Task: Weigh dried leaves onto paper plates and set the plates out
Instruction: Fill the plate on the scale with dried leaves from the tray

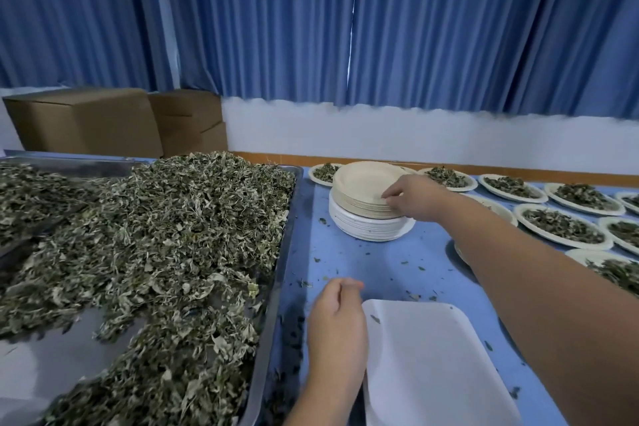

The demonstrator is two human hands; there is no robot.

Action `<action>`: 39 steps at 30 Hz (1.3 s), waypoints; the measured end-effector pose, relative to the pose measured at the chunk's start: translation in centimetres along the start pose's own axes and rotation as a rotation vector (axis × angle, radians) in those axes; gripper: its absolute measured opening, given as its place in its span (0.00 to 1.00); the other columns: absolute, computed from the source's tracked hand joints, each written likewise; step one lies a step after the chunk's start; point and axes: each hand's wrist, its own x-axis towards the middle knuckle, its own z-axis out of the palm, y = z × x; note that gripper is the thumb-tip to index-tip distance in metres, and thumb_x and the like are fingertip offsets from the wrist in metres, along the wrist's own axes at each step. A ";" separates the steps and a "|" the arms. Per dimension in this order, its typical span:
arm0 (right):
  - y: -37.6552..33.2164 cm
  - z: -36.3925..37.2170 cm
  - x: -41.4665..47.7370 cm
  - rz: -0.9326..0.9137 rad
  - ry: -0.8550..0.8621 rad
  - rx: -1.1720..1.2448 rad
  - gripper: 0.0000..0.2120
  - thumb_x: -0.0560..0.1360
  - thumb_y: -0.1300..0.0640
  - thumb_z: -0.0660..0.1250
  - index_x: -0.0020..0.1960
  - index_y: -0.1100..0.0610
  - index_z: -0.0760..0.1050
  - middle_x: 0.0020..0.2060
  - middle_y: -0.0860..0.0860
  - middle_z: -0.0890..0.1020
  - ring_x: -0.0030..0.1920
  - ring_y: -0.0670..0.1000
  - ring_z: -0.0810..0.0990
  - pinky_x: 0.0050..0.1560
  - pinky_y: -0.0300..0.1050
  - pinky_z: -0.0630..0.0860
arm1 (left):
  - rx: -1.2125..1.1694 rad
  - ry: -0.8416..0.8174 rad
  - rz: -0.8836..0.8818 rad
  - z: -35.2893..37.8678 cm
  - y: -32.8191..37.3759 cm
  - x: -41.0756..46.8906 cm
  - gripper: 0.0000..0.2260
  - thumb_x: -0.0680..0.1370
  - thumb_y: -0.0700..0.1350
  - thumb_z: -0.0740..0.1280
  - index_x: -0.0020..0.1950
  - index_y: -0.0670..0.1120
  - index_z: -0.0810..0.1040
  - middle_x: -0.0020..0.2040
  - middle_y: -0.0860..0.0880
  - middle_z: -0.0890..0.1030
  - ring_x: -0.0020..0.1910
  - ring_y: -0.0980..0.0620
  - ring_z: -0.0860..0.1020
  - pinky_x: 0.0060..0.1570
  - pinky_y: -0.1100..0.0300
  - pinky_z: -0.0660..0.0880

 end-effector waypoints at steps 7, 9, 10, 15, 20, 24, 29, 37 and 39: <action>0.2 -0.1 0.8 -0.022 -0.031 0.012 0.09 0.78 0.59 0.65 0.54 0.55 0.83 0.47 0.51 0.83 0.32 0.43 0.76 0.34 0.34 0.70 | -0.018 -0.018 -0.020 0.1 0.0 0.0 0.11 0.81 0.47 0.60 0.44 0.51 0.80 0.44 0.54 0.82 0.47 0.53 0.79 0.47 0.58 0.73; 0.2 -0.1 0.9 -0.015 -0.024 0.063 0.08 0.77 0.59 0.66 0.54 0.55 0.83 0.47 0.53 0.84 0.33 0.45 0.76 0.35 0.34 0.71 | -0.011 -0.020 -0.015 0.1 0.0 0.1 0.11 0.81 0.48 0.60 0.43 0.51 0.80 0.43 0.53 0.81 0.46 0.53 0.79 0.45 0.60 0.72; 0.2 -0.2 0.9 -0.016 -0.016 0.080 0.08 0.77 0.60 0.67 0.53 0.56 0.83 0.48 0.52 0.83 0.35 0.46 0.77 0.37 0.36 0.72 | -0.006 -0.021 -0.012 0.0 0.0 0.2 0.11 0.81 0.48 0.60 0.42 0.51 0.79 0.42 0.53 0.81 0.45 0.53 0.78 0.44 0.60 0.71; 0.3 -0.3 1.2 -0.052 0.073 0.130 0.08 0.76 0.60 0.68 0.54 0.58 0.83 0.54 0.49 0.81 0.53 0.49 0.76 0.57 0.43 0.71 | 0.018 -0.031 -0.007 0.1 0.0 0.3 0.11 0.81 0.48 0.60 0.43 0.53 0.79 0.43 0.54 0.81 0.45 0.56 0.78 0.42 0.63 0.70; 0.2 -0.5 0.7 -0.109 0.197 0.177 0.08 0.78 0.60 0.66 0.53 0.59 0.83 0.52 0.53 0.81 0.53 0.54 0.77 0.57 0.49 0.73 | 0.023 -0.043 -0.013 0.1 0.2 0.4 0.10 0.80 0.49 0.60 0.43 0.53 0.79 0.44 0.54 0.81 0.46 0.55 0.79 0.43 0.62 0.71; -0.3 -0.6 -2.5 -0.191 0.307 0.157 0.09 0.78 0.59 0.66 0.54 0.56 0.83 0.48 0.49 0.80 0.51 0.51 0.76 0.53 0.44 0.70 | 0.037 -0.039 0.016 0.0 0.5 0.4 0.09 0.80 0.49 0.60 0.44 0.53 0.79 0.42 0.56 0.79 0.44 0.59 0.77 0.39 0.66 0.68; 0.3 0.6 -11.4 -0.335 0.326 0.135 0.08 0.77 0.61 0.67 0.52 0.58 0.84 0.44 0.46 0.79 0.43 0.41 0.75 0.44 0.27 0.65 | 0.074 -0.046 0.063 -0.1 0.9 0.2 0.09 0.82 0.49 0.58 0.50 0.50 0.77 0.51 0.52 0.77 0.50 0.55 0.75 0.48 0.58 0.70; 2.7 2.1 -22.6 -0.300 0.248 0.223 0.10 0.75 0.64 0.68 0.51 0.52 0.84 0.44 0.39 0.80 0.47 0.41 0.78 0.46 0.33 0.71 | 0.043 0.088 0.254 -1.9 2.3 -2.0 0.06 0.82 0.48 0.58 0.50 0.52 0.74 0.55 0.50 0.73 0.46 0.63 0.72 0.45 0.60 0.67; 3.0 1.9 -24.1 -0.333 0.204 0.234 0.11 0.75 0.64 0.69 0.50 0.51 0.84 0.45 0.39 0.80 0.46 0.40 0.78 0.44 0.29 0.69 | -0.036 0.131 0.246 -2.4 2.9 -2.2 0.06 0.81 0.47 0.59 0.49 0.51 0.75 0.53 0.48 0.76 0.45 0.58 0.75 0.41 0.61 0.68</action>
